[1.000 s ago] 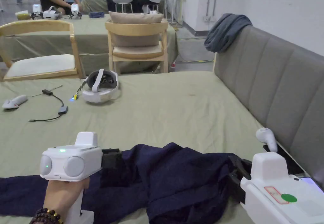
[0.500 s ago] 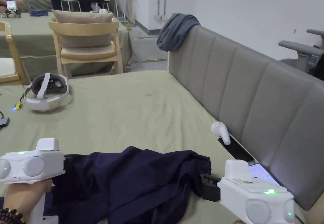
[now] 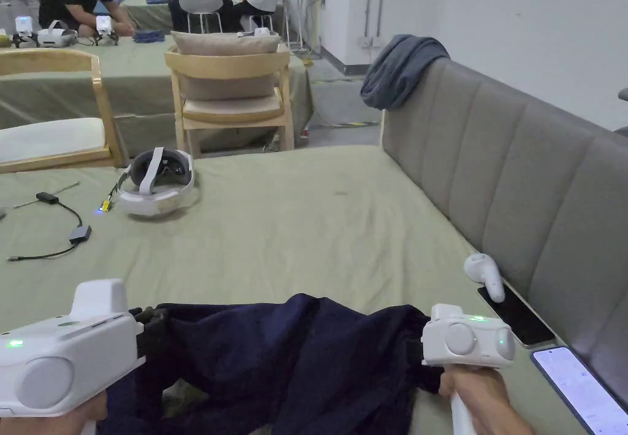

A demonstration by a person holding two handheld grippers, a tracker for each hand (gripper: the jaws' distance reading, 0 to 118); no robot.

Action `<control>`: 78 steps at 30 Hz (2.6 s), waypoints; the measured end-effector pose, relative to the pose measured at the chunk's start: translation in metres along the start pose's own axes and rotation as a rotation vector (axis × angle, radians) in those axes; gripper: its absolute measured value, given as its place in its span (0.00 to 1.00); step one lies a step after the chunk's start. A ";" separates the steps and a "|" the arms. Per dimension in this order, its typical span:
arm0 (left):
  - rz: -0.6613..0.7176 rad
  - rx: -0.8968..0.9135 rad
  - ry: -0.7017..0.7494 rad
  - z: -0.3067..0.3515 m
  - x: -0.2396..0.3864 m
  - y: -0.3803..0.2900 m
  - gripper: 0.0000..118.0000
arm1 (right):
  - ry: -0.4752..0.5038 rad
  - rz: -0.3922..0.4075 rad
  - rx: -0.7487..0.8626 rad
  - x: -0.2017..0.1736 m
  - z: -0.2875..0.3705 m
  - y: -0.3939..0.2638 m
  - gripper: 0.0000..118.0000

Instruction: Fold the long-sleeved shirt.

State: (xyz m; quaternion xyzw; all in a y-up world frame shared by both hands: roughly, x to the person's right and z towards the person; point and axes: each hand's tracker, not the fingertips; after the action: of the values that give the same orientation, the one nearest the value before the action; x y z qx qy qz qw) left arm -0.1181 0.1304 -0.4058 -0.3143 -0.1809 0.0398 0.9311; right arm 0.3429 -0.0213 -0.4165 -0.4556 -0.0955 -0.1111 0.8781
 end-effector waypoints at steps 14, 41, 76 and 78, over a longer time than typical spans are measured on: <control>0.003 0.281 0.082 0.080 -0.018 0.151 0.06 | 0.110 0.244 0.520 -0.016 0.252 0.141 0.08; 0.055 0.285 0.190 0.053 -0.064 0.241 0.05 | -0.002 0.129 0.509 -0.058 0.237 0.263 0.08; 0.175 -0.109 0.209 0.076 -0.109 -0.154 0.73 | 0.003 0.366 0.023 0.009 0.116 -0.099 0.35; 0.148 -0.029 0.172 0.086 -0.112 -0.130 0.91 | 0.004 0.317 0.104 0.017 0.144 -0.089 0.84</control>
State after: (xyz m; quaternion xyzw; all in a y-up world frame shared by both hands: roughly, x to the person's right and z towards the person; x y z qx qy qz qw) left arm -0.2581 0.0546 -0.2998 -0.3424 -0.0769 0.0789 0.9331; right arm 0.3248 0.0453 -0.2612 -0.4188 -0.0262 0.0330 0.9071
